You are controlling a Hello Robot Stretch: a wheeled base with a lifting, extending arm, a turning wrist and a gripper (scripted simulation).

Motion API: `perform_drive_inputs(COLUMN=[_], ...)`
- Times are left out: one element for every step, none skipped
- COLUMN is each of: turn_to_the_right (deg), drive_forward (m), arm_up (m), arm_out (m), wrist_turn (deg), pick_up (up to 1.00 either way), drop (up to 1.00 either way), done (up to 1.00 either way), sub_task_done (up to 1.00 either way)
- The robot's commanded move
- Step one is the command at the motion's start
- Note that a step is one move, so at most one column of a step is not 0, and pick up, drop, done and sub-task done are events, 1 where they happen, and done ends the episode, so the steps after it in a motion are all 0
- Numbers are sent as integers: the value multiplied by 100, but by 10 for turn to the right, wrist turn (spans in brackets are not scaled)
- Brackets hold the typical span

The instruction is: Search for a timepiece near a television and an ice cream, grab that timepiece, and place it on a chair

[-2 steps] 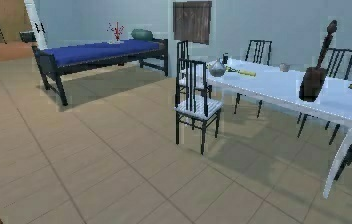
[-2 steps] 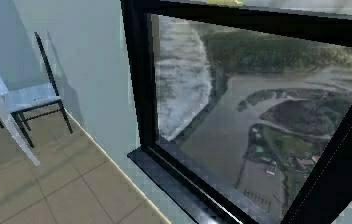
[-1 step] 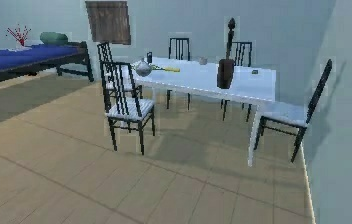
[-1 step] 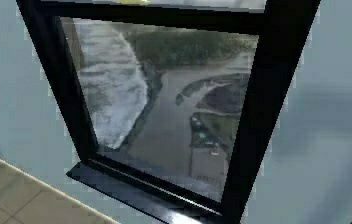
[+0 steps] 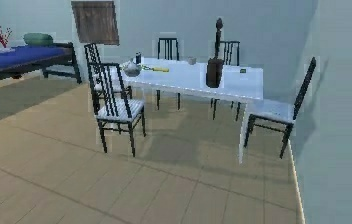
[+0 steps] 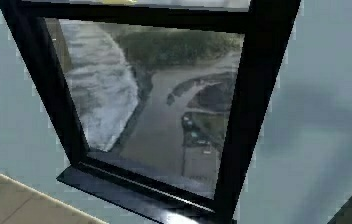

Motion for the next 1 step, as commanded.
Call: perform_drive_inputs(turn_to_the_right=[0], drive_forward=[35], arm_up=[0], arm_out=[0], wrist_turn=[0], pick_up=[0], drop=[0], done=[0], sub_task_done=[0])
